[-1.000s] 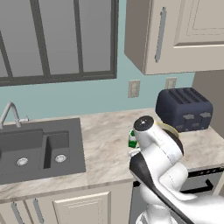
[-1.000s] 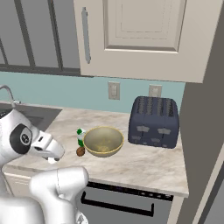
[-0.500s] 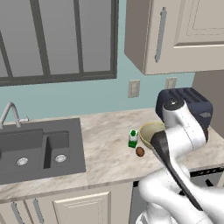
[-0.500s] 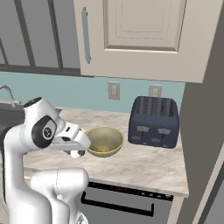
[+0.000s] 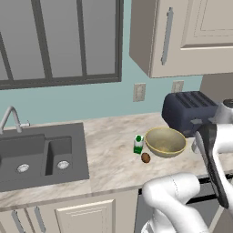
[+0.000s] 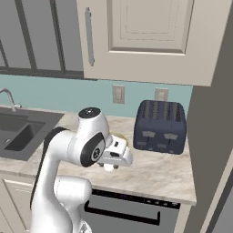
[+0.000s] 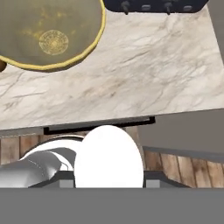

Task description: Gather the eggs and milk located in the vicinity of the sink area and place them right next to the bowl.

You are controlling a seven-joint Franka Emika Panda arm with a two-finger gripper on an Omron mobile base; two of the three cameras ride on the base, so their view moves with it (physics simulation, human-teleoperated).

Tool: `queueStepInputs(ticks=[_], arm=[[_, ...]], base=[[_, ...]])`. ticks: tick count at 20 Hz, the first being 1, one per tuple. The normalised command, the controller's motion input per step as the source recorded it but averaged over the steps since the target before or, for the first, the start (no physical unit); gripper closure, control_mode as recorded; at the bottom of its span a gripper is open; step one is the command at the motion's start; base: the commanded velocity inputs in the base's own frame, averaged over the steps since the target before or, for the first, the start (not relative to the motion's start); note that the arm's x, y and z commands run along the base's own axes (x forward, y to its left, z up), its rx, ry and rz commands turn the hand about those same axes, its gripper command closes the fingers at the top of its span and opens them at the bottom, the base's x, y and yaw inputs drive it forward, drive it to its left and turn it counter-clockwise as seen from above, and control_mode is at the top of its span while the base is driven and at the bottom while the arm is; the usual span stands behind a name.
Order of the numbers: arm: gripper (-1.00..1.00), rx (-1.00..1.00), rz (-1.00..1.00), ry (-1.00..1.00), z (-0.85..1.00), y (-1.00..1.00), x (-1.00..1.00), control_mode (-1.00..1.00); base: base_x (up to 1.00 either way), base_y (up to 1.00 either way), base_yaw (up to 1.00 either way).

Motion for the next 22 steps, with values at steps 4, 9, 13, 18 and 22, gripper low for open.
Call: queueStepInputs(ticks=[4, 9, 13, 18, 22], arm=[[1.0, 0.2, 0.18, 0.0, -0.19, -0.49, 0.0, -1.0], [1.0, 0.11, 0.23, -0.01, -0.24, -0.3, 0.27, -1.0], [1.0, 0.0, 0.17, -0.11, -0.01, 0.03, 0.43, -1.0], [1.0, 0.0, 0.18, -0.12, -0.09, 0.0, 0.41, -1.0], [1.0, 0.01, 0.15, -0.09, -0.41, 0.0, 0.35, -1.0]], base=[[0.0, 0.0, 0.0], [0.0, 0.0, 0.0], [0.0, 0.0, 0.0], [0.0, 0.0, 0.0], [0.0, 0.0, 0.0]])
